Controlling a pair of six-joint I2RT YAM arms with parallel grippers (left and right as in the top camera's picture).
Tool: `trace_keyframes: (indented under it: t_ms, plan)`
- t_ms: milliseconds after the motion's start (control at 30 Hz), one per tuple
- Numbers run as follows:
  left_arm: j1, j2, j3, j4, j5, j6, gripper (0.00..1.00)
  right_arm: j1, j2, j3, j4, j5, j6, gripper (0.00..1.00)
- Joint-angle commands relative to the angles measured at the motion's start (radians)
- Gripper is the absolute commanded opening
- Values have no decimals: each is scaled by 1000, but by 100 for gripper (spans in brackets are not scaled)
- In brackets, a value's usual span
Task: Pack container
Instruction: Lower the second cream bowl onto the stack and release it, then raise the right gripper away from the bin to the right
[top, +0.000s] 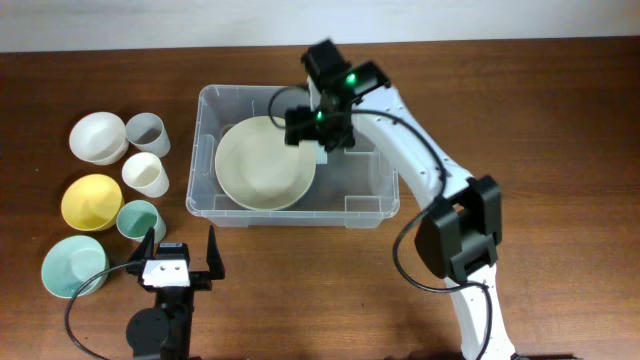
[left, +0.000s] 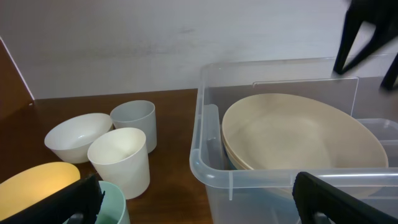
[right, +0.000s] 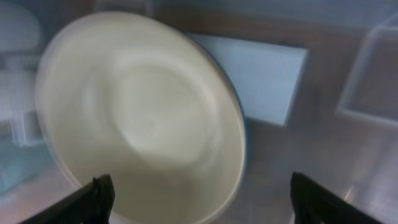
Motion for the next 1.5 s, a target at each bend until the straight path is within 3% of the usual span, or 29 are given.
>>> trace_keyframes:
  t_ms: [0,33,100,267,433,633,733,1100,1467]
  plan:
    - [-4,-6,-2,-6,0,16,100,-52,-51,298,-141,150,-41,86]
    - [-4,-6,-2,-6,0,16,100,-68,-58,373,-191,211,-41,88]
    - [-4,-6,-2,-6,0,16,100,-101,-71,498,-282,334,-39,100]
    - [-4,-6,-2,-6,0,16,100,-275,-82,790,-530,610,48,99]
    - [-4,-6,-2,-6,0,16,100,-496,-94,821,-537,375,-23,99]
    - [-4,-6,-2,-6,0,16,100,-675,-92,684,-537,331,-21,99]
    - [-4,-6,-2,-6,0,16,100,-743,-92,510,-536,332,-21,99]
    - [-4,-6,-2,-6,0,16,100,-839,-92,58,-441,343,-21,99]
    - [-4,-6,-2,-6,0,16,100,-875,-92,-19,-399,346,-21,99]
